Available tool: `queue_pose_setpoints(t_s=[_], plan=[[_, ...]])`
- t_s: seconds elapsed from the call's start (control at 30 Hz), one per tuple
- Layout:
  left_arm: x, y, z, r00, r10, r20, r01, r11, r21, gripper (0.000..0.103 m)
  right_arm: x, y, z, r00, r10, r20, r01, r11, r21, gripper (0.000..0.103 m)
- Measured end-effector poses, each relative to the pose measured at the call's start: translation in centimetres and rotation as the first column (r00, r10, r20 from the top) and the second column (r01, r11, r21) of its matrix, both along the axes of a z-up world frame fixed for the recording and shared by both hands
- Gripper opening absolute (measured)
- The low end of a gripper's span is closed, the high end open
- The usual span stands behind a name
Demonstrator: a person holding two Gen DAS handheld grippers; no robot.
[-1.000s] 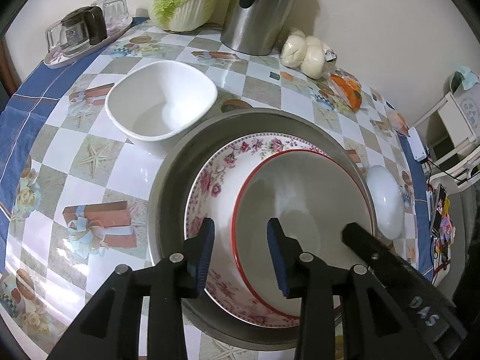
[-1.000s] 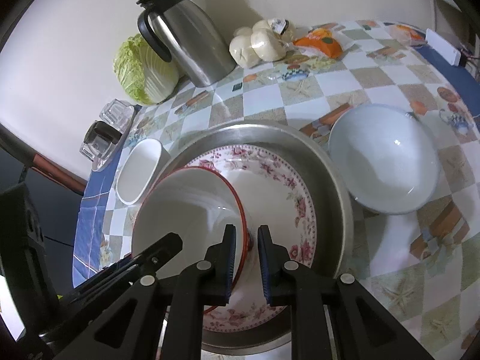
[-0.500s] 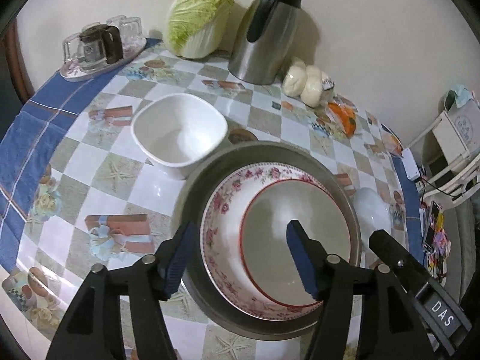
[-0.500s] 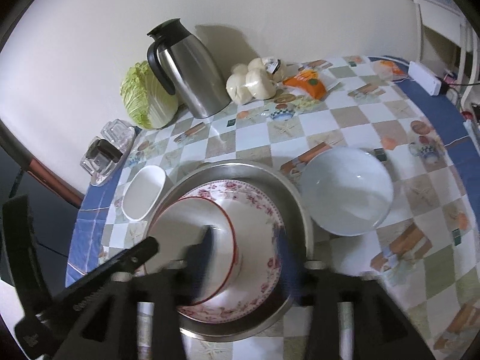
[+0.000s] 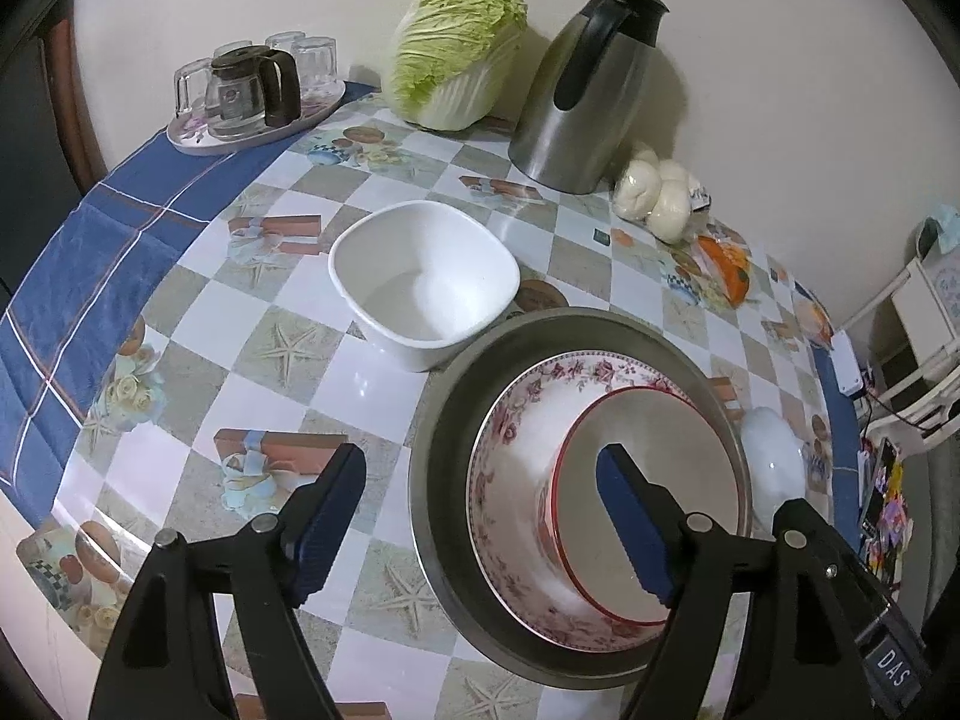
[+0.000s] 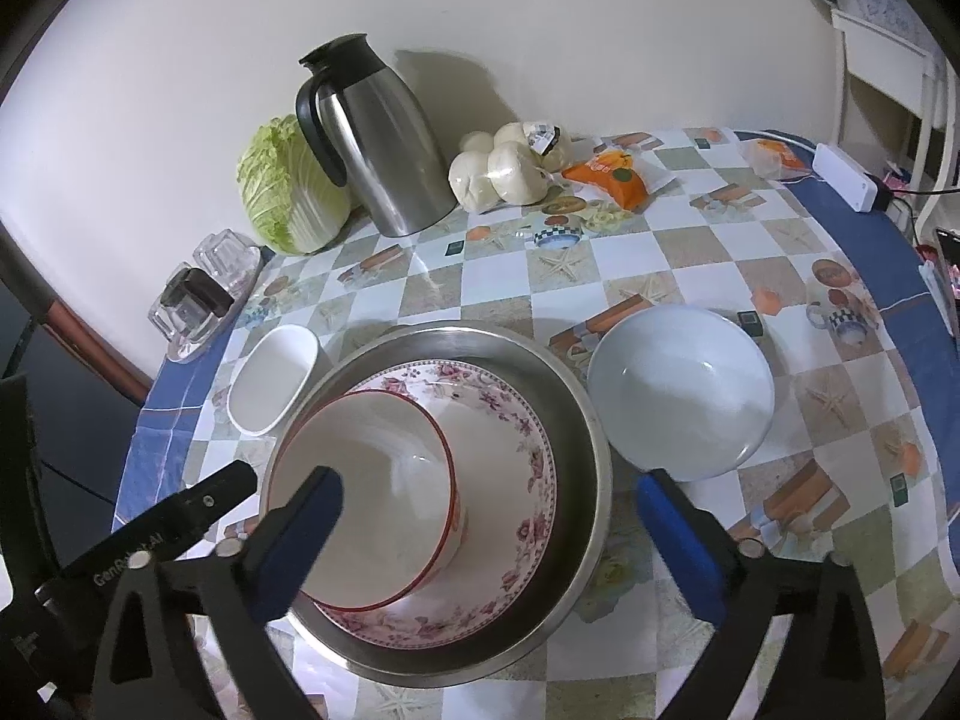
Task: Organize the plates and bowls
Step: 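Open both grippers to release the red-rimmed bowl, then move both grippers to the white square bowl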
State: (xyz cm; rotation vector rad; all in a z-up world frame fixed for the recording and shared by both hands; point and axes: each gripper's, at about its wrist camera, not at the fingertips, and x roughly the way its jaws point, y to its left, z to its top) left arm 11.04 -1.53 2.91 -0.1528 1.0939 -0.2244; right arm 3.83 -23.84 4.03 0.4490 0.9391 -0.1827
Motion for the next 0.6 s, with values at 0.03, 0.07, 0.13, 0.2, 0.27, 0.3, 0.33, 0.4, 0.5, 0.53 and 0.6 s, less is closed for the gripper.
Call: queue_pose_setpoints(t_s=[0.03,0.07,0.13,0.2,0.27,0.3,0.33,0.4,0.5,0.53,0.6], plan=[[0.0,0.0,0.0,1.0,0.002,0.003,-0.002,1.0,0.0,0.083,0.0,0.0,0.0,1.0,0.001,0.001,-0.001,1.0,-0.004,0.103],[0.0,0.1,0.1,1.0,0.006,0.005,-0.006,1.0,0.003,0.088,0.0,0.0,0.0,1.0,0.001,0.002,-0.001,1.0,-0.006,0.103],[0.0,0.2,0.1,1.0,0.014,0.01,-0.014,1.0,0.007,0.096,0.0,0.1,0.0,1.0,0.004,0.003,-0.004,1.0,-0.009,0.103],[0.1,0.4,0.1,1.0,0.022,0.013,-0.022,1.0,0.006,0.096,0.0,0.1,-0.1,1.0,0.006,0.001,-0.006,1.0,-0.009,0.103],[0.1,0.6,0.1,0.999,0.033,0.014,-0.033,0.999,0.003,0.096,0.0,0.2,-0.1,1.0,0.007,0.001,-0.007,1.0,-0.006,0.103],[0.1,0.8,0.1,0.999,0.043,0.017,-0.044,0.999,0.006,0.097,0.0,0.2,-0.1,1.0,0.008,0.002,-0.008,1.0,-0.005,0.103],[0.2,1.0,0.1,0.999,0.05,0.019,-0.05,0.999,0.008,0.098,0.0,0.2,-0.1,1.0,0.008,0.007,-0.008,1.0,-0.005,0.103],[0.2,1.4,0.1,0.998,0.067,0.023,-0.067,0.998,0.012,0.098,-0.1,0.2,-0.1,1.0,0.011,0.017,-0.011,1.0,-0.002,0.103],[0.4,1.9,0.1,0.996,0.089,0.026,-0.089,0.996,0.022,0.098,0.0,0.4,-0.2,1.0,0.01,0.018,-0.01,1.0,-0.008,0.103],[0.4,2.1,0.1,0.995,0.094,0.03,-0.095,0.995,0.027,0.099,0.0,0.5,-0.2,1.0,0.009,0.021,-0.009,1.0,-0.012,0.103],[0.5,2.4,0.2,0.994,0.102,0.034,-0.103,0.994,0.034,0.099,0.1,0.7,-0.1,1.0,0.014,0.026,-0.014,1.0,-0.016,0.103]])
